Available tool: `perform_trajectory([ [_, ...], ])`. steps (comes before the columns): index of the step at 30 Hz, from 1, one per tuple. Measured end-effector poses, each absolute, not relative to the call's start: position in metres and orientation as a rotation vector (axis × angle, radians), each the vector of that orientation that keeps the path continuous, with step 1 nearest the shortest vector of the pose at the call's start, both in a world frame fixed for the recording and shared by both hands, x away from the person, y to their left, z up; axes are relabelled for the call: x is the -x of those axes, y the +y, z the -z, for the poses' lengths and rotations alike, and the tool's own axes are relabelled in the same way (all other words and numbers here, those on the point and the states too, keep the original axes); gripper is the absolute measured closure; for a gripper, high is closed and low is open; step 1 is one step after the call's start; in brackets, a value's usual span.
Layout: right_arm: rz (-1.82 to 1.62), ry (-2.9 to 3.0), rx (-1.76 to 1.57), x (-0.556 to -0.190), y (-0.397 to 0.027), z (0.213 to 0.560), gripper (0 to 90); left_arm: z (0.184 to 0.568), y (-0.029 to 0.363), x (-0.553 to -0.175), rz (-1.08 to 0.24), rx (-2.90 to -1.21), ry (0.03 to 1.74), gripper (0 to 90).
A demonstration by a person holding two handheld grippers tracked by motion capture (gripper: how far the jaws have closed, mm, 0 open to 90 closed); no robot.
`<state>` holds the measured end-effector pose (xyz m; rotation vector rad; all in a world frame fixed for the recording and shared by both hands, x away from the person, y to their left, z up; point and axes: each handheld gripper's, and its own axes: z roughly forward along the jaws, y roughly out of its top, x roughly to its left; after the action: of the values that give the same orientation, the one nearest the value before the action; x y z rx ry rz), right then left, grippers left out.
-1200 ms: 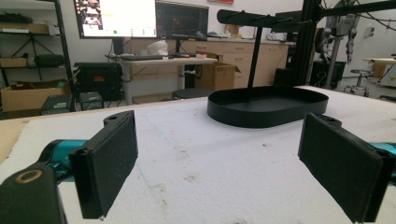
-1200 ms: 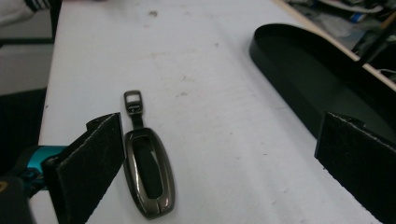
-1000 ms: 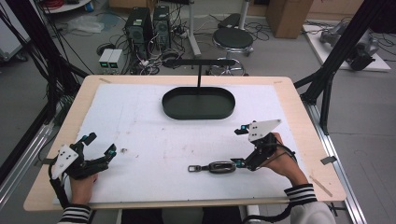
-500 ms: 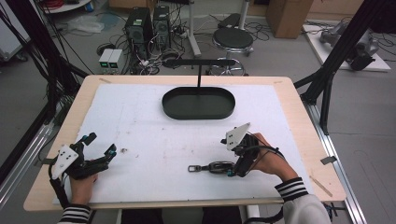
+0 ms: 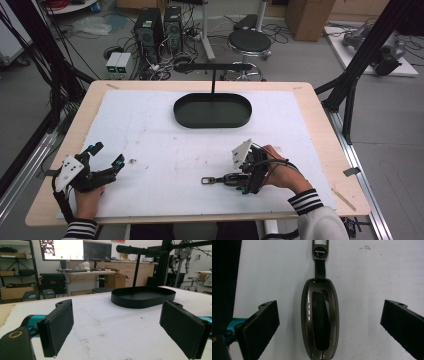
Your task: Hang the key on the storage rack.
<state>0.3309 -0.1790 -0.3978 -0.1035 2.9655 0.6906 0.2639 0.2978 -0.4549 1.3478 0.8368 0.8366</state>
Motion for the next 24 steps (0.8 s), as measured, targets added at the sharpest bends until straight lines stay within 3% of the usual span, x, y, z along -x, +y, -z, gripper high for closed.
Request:
perform_trajectory([
  [13, -0.593, 3.022, 0.107, -0.332, -0.172, 0.406, 6.7, 0.455, 0.297, -0.264, -0.836, -1.347, 0.834, 12.4],
  [15, -0.571, 3.048, 0.108, -0.333, -0.171, 0.406, 15.0, 0.455, 0.297, -0.264, -0.836, -1.347, 0.835, 12.4],
  [23, -0.518, 3.072, 0.089, -0.333, -0.169, 0.409, 20.7, 0.455, 0.297, -0.264, -0.835, -1.347, 0.835, 12.4],
  [24, -0.52, 3.076, 0.086, -0.334, -0.168, 0.409, 25.9, 0.455, 0.297, -0.264, -0.835, -1.347, 0.835, 12.4],
])
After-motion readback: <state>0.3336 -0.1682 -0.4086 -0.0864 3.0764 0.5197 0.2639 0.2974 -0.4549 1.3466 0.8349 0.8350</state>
